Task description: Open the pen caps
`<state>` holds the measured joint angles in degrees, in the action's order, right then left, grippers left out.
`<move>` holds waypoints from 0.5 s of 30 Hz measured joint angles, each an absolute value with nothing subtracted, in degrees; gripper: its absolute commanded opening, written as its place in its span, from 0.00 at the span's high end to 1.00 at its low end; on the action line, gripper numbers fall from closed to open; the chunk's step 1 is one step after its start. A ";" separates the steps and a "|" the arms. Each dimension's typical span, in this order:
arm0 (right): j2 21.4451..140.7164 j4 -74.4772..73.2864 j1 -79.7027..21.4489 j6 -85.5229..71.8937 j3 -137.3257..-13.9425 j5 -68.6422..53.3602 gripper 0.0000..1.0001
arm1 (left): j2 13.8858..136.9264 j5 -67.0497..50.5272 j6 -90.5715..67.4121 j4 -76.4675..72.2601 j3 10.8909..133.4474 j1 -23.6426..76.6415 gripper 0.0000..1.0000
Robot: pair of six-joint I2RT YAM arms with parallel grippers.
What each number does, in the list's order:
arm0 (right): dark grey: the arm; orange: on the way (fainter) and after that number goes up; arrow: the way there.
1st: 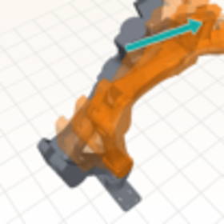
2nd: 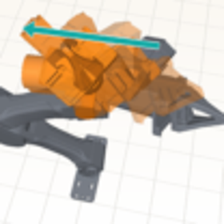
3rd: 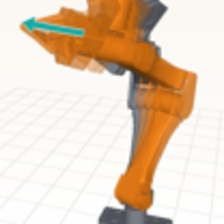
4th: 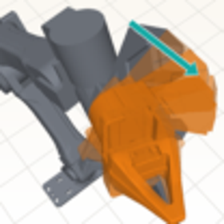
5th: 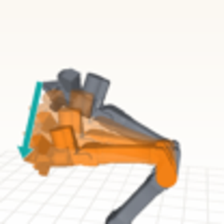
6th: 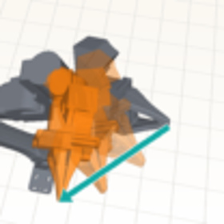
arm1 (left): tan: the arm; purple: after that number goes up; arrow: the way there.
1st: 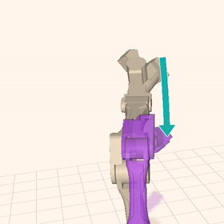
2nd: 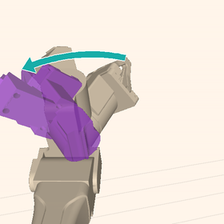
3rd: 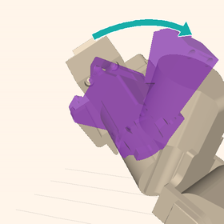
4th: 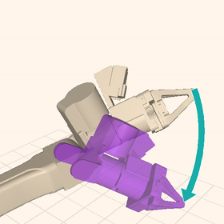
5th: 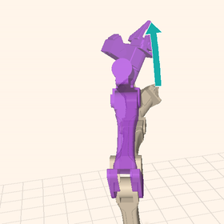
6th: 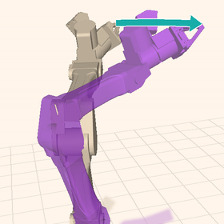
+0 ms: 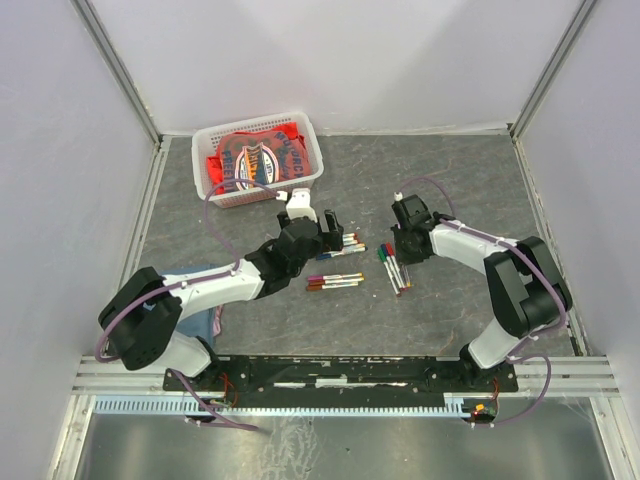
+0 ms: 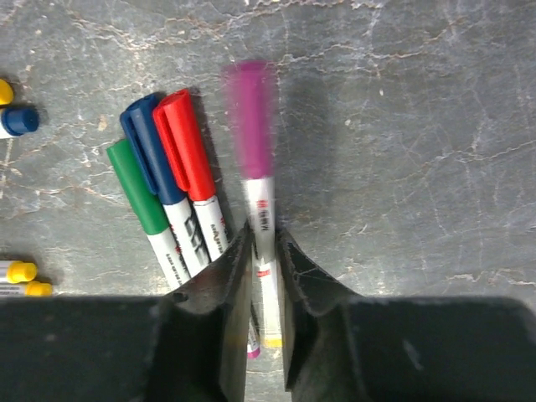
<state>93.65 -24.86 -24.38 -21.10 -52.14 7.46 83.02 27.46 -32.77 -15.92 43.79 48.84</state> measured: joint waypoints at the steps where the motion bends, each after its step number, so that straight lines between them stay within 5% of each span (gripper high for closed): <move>1: 93.78 -24.88 -24.40 -21.06 -52.27 7.29 0.83 | 83.07 27.18 -32.80 -15.70 44.07 48.82 0.05; 5: 93.82 -24.93 -24.53 -21.17 -52.31 6.68 0.98 | 83.15 25.61 -33.32 -15.25 45.47 48.66 0.05; 15: 90.28 -24.49 -24.99 -20.93 -51.11 6.26 0.99 | 84.93 13.76 -38.52 -11.57 49.84 45.52 0.06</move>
